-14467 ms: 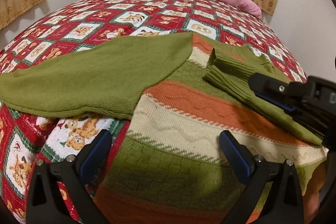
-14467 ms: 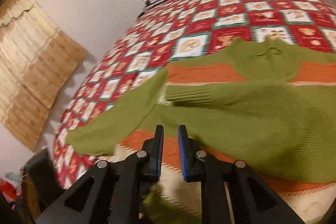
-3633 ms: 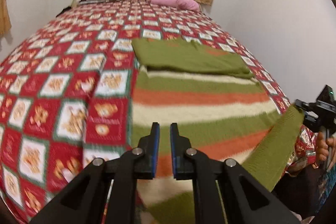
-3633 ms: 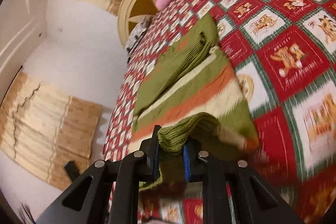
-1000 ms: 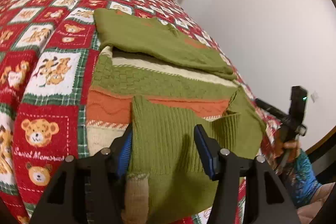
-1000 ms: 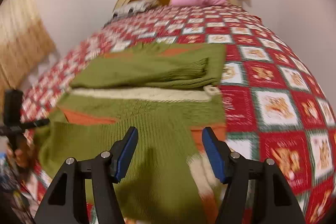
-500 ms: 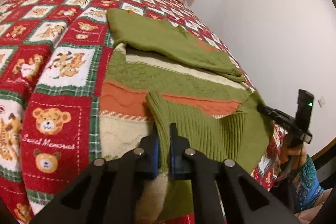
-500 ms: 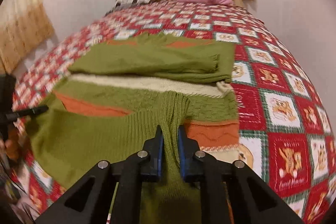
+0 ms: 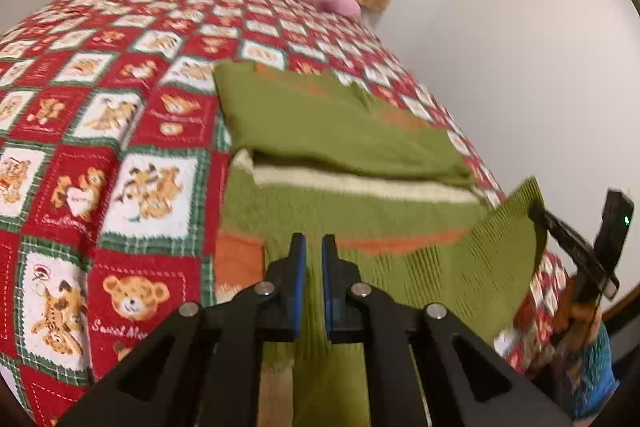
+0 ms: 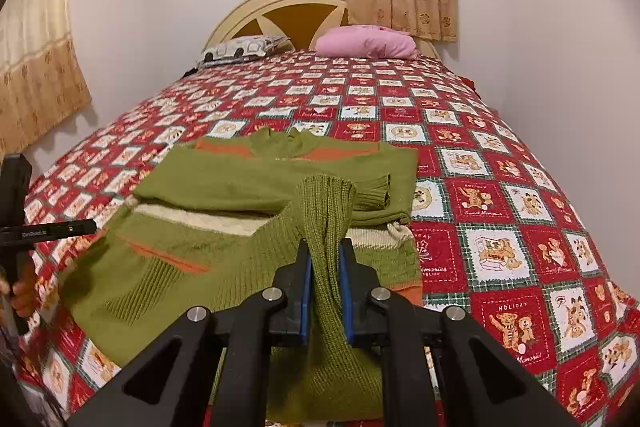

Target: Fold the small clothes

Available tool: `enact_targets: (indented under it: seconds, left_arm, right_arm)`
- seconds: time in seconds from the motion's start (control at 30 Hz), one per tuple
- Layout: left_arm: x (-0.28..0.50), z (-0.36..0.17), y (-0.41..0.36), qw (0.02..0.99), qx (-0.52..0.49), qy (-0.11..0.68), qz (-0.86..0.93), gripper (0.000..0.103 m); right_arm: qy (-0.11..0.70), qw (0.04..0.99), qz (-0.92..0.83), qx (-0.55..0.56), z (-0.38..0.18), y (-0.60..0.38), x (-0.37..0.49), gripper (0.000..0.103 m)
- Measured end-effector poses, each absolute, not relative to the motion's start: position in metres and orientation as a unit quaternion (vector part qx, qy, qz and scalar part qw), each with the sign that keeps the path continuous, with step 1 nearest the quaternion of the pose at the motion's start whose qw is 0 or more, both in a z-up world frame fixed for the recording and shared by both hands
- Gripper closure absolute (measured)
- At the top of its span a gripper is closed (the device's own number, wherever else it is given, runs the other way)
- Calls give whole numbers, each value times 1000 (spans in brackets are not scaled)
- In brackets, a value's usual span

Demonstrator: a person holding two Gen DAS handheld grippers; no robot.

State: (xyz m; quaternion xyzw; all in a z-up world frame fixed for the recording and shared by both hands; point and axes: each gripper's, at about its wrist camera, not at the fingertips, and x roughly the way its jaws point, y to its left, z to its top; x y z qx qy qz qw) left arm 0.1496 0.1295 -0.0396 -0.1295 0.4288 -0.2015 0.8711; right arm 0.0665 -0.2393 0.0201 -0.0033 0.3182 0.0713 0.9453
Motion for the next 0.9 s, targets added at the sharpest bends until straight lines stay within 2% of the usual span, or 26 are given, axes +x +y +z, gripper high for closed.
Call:
enact_targets:
  seconds: [0.07, 0.13, 0.2, 0.37, 0.47, 0.53, 0.63, 0.77, 0.83, 0.9]
  left_arm:
    - [144, -42, 126, 873, -101, 433, -199, 89]
    - [138, -47, 123, 874, -82, 437, -197, 73]
    - [134, -52, 120, 870, -82, 442, -204, 68]
    - [132, -58, 114, 868, -76, 448, -200, 65]
    - [127, -51, 116, 880, -71, 435, -178, 49]
    - [123, -48, 119, 890, -63, 420, -165, 31]
    - [126, -53, 120, 878, -77, 437, -178, 31]
    - [123, -58, 114, 872, -81, 445, -189, 35]
    - [118, -56, 109, 875, -77, 437, -194, 46]
    - [109, -50, 101, 878, -68, 420, -220, 46]
  right_arm:
    - [324, 944, 69, -12, 16, -239, 66, 91]
    - [332, 941, 67, -8, 10, -243, 66, 91]
    - [340, 938, 64, -3, 4, -247, 64, 91]
    - [355, 933, 57, 11, -9, -256, 59, 91]
    - [358, 932, 55, 17, -14, -259, 56, 91]
    - [359, 932, 55, 20, -15, -260, 56, 91]
    - [361, 931, 55, 22, -16, -261, 57, 91]
    - [362, 930, 56, 28, -17, -263, 57, 91]
    - [363, 930, 55, 26, -18, -262, 57, 91]
    - [366, 929, 55, 27, -19, -263, 57, 91]
